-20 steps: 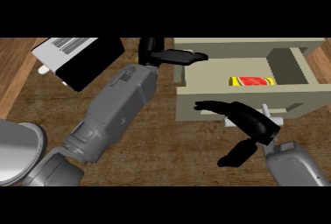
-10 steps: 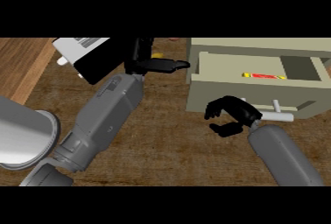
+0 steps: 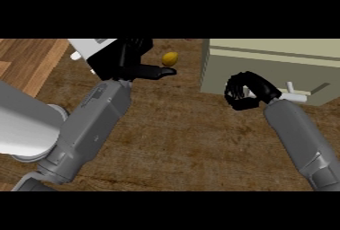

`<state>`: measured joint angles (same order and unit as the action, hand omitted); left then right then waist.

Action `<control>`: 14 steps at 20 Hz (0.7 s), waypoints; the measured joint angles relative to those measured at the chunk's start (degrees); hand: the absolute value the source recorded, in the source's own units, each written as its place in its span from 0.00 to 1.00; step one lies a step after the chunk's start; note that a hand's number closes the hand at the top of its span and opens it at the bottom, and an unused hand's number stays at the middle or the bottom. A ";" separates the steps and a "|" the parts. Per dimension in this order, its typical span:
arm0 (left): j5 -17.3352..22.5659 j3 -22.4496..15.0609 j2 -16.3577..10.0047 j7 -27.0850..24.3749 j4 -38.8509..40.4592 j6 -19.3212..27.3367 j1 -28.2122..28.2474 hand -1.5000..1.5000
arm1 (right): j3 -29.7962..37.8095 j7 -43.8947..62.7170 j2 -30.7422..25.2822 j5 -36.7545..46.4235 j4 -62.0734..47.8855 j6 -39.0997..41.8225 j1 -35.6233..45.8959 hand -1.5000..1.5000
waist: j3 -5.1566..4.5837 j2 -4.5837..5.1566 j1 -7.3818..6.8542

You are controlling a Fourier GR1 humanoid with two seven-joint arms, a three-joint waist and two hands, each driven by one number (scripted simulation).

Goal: Pick up the cup, place it into the drawer and close the drawer

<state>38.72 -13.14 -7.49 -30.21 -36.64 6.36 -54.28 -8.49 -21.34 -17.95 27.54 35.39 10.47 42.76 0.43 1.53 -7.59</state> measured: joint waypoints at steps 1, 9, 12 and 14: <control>-0.02 -0.12 -0.29 0.12 -0.51 -0.33 0.55 0.00 | 0.99 -0.34 -0.07 -0.57 -1.49 -0.06 1.21 1.00 | 0.06 0.11 -0.19; 0.04 -0.74 -2.82 1.44 -3.32 -3.49 3.29 0.00 | 4.12 -3.11 -0.68 -4.34 -4.41 3.48 2.08 1.00 | 0.25 0.04 -1.36; 0.18 -0.84 -3.38 1.77 -4.10 -4.47 3.96 0.00 | 4.33 -3.32 -1.43 -5.16 -4.31 6.13 1.85 1.00 | 0.26 0.17 -1.77; 0.24 -0.96 -3.82 2.06 -4.46 -5.24 4.39 0.00 | 4.71 -3.26 -1.87 -5.99 -4.04 7.69 1.70 1.00 | 0.35 0.29 -2.08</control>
<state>38.96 -14.10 -11.31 -28.15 -41.11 1.12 -49.89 -3.78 -24.59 -19.82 21.55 31.35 18.16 44.46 0.78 1.82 -9.67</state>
